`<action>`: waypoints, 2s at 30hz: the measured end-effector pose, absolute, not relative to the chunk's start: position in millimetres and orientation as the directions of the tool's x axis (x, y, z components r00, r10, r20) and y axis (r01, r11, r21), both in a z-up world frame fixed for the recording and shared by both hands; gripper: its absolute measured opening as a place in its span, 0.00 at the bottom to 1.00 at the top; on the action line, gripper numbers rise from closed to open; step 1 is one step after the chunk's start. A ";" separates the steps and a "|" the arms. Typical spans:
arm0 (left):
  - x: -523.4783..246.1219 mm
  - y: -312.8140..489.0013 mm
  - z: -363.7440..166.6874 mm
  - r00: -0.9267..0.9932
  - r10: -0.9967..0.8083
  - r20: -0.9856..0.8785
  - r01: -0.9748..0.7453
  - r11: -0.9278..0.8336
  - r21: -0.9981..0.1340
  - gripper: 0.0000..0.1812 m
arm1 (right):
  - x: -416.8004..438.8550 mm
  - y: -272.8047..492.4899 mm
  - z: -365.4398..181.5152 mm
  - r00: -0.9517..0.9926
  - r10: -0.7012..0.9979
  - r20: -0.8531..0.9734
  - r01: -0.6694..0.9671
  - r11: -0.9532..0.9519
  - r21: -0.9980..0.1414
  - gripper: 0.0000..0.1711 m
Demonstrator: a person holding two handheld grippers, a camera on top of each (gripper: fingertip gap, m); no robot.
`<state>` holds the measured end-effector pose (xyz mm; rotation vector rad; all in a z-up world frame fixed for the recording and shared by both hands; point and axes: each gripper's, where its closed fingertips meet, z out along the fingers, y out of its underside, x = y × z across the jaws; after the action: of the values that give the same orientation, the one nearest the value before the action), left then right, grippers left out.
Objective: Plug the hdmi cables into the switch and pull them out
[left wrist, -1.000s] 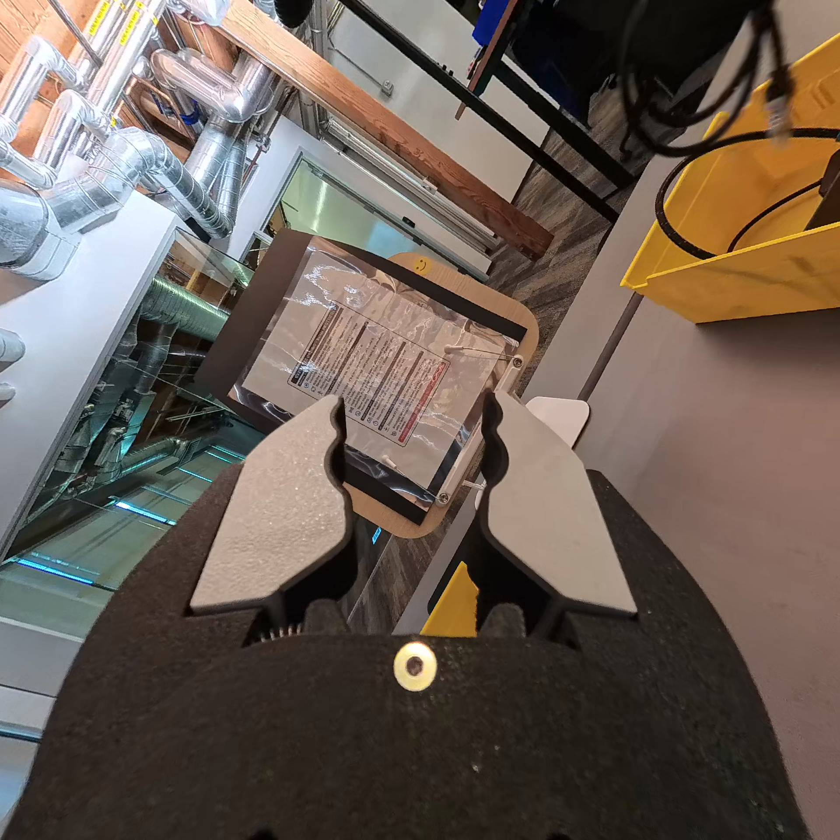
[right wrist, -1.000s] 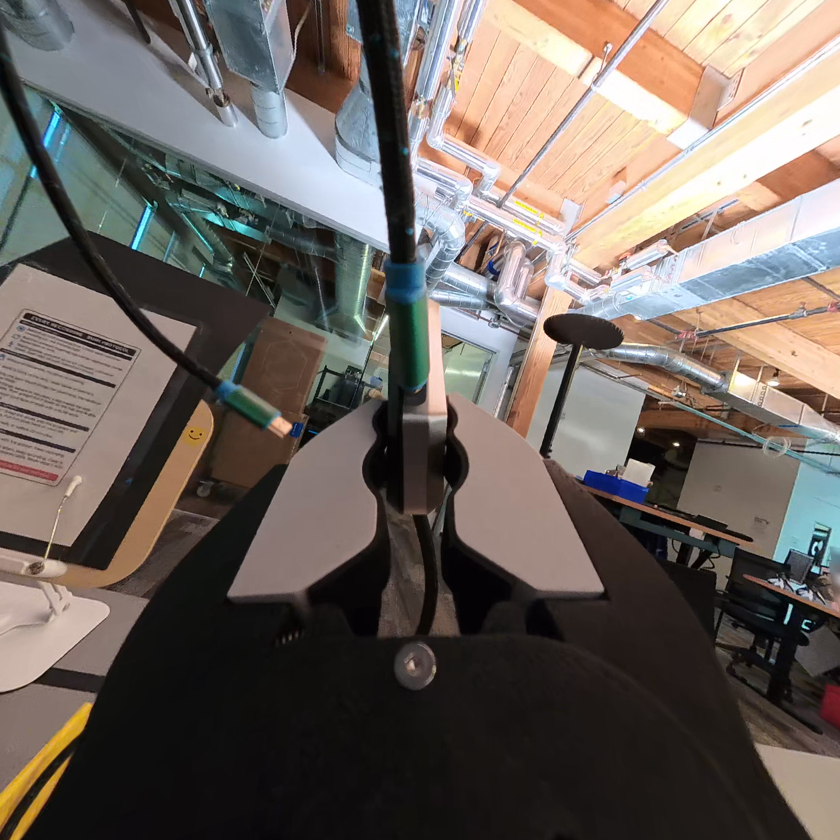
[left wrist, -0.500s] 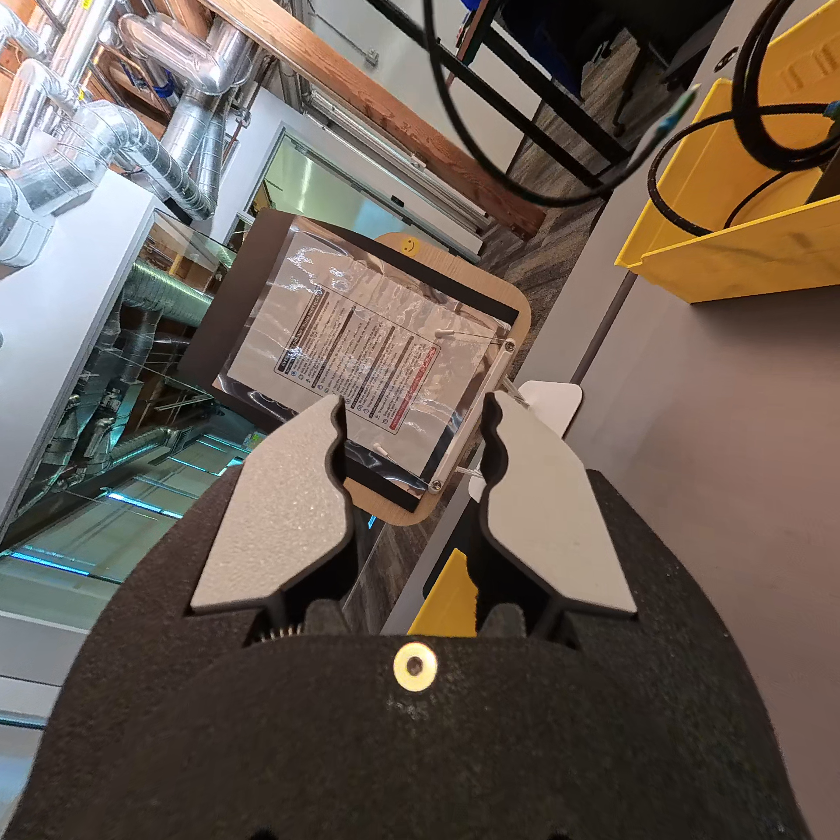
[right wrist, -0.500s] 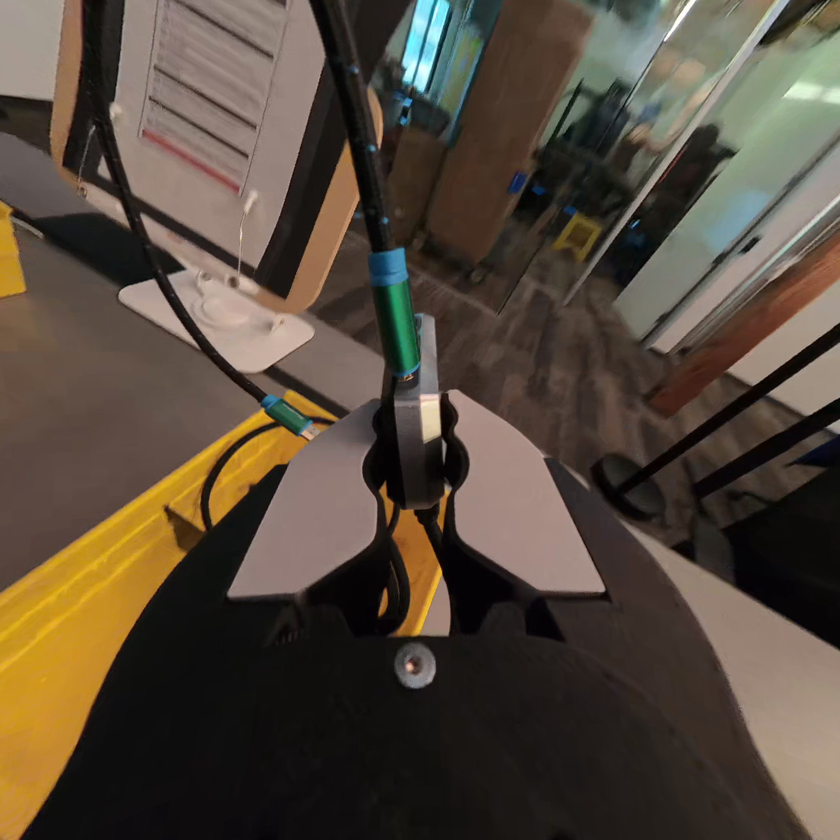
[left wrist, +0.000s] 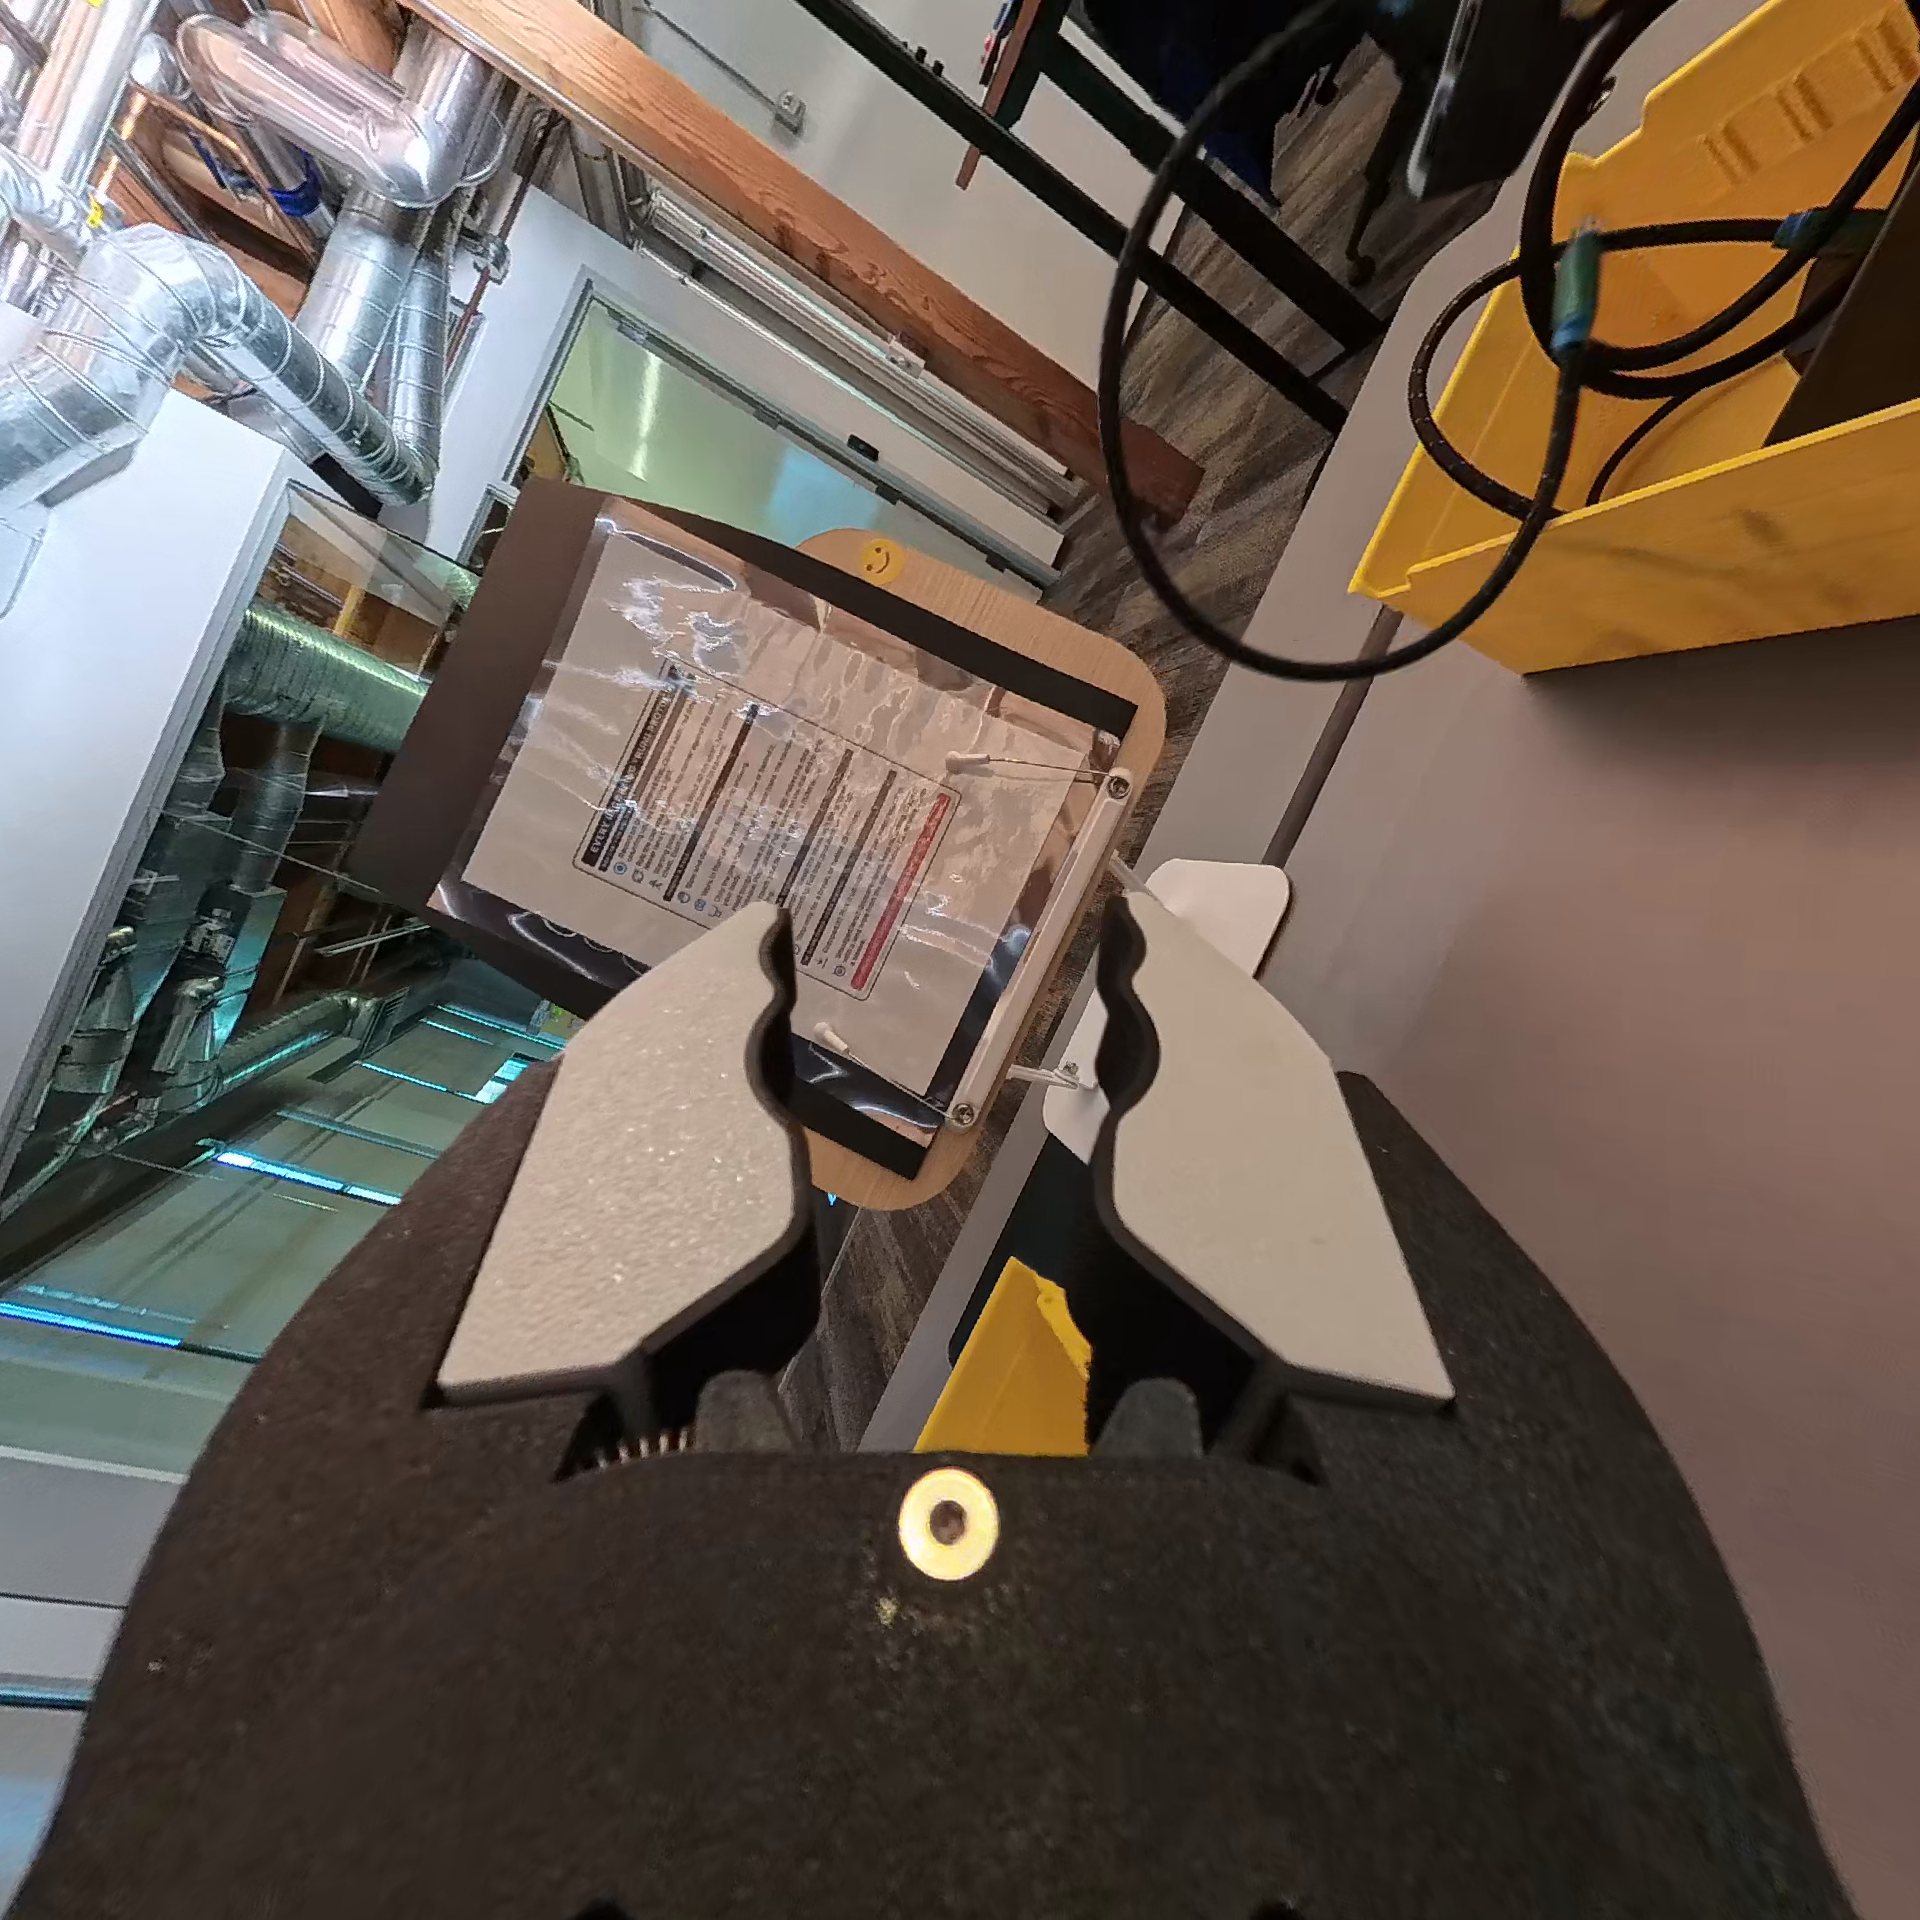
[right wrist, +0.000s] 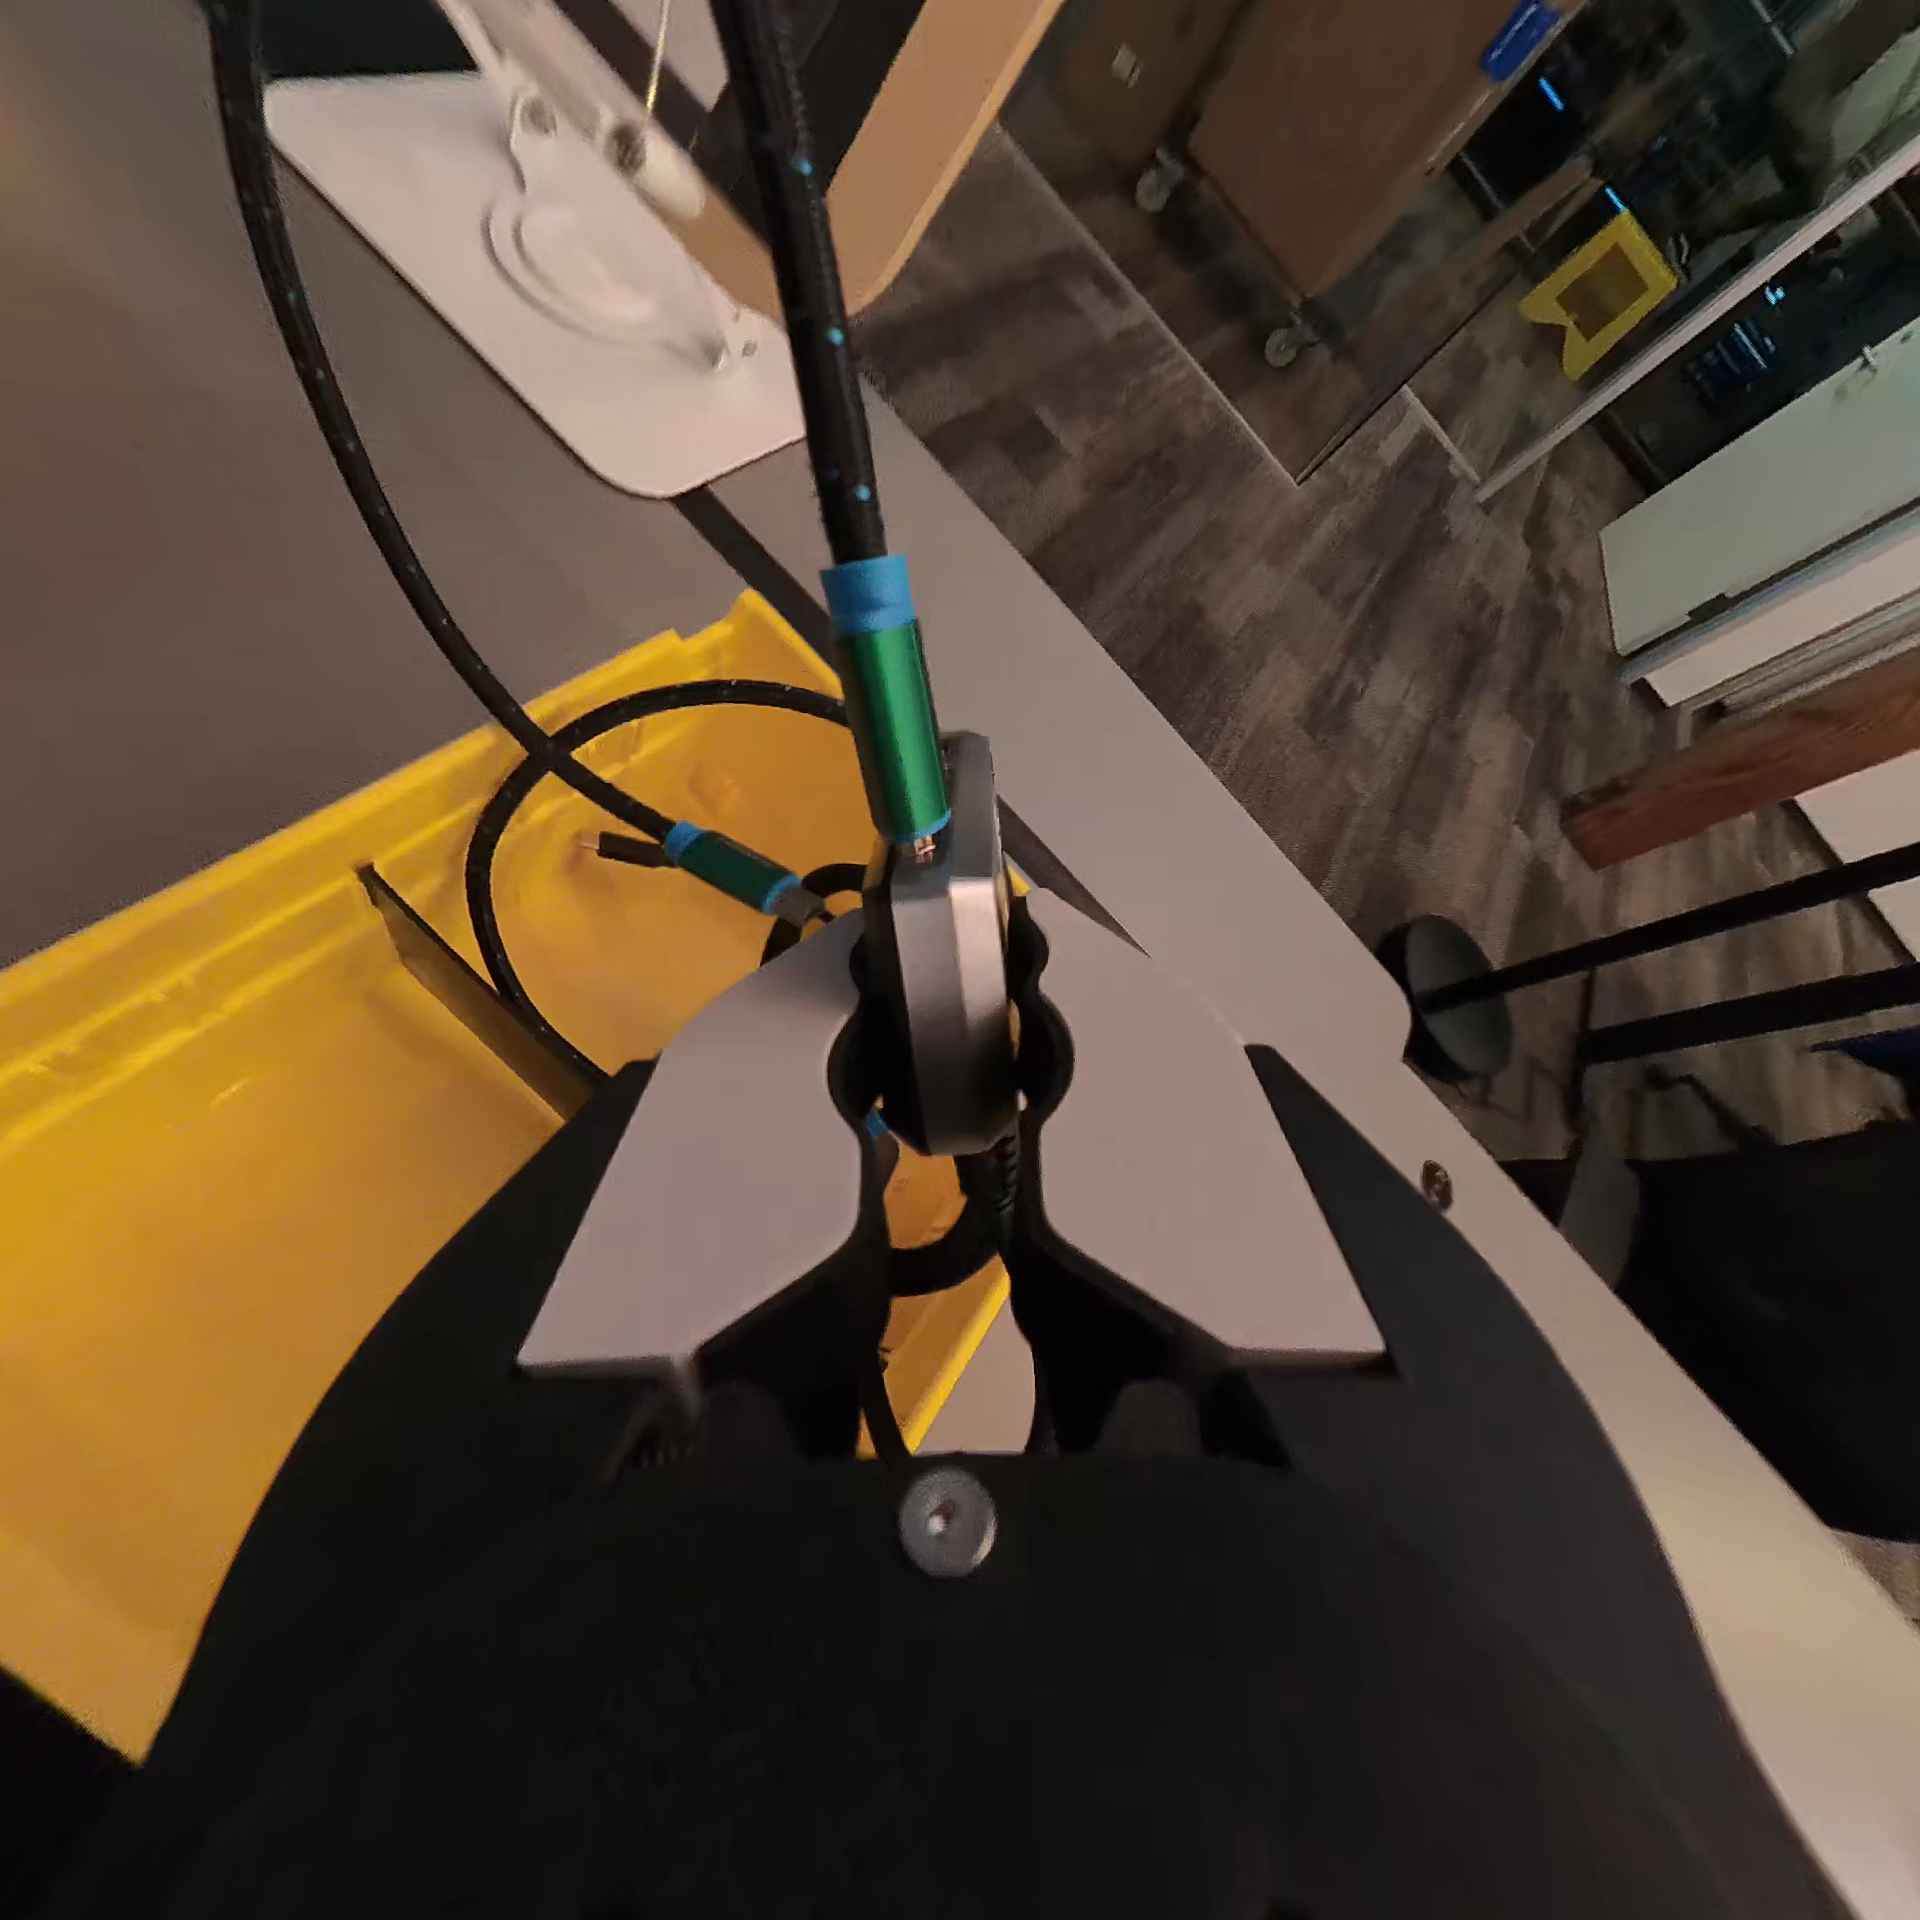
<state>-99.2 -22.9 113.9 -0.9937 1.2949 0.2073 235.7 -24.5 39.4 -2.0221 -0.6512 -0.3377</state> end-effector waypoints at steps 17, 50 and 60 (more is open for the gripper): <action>-62.8 -18.4 78.2 0.304 -0.675 -0.672 -0.511 0.480 -0.713 0.27 | 216.2 -20.5 31.1 0.745 0.381 0.548 0.667 -0.392 -0.634 0.13; 97.3 30.2 -6.0 0.196 -0.910 -0.365 -0.397 0.266 -0.878 0.06 | 209.4 -31.9 30.8 0.678 0.479 0.558 0.725 -0.307 -0.617 0.13; 107.2 24.9 -2.3 0.181 -0.875 -0.450 -0.407 0.350 -0.844 0.05 | 222.8 -26.3 20.9 0.613 0.463 0.641 0.790 -0.336 -0.513 0.13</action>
<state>107.2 24.9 -2.3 -1.2510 1.4272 -0.4960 222.8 -26.3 20.9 -1.9895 -0.9894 -0.4881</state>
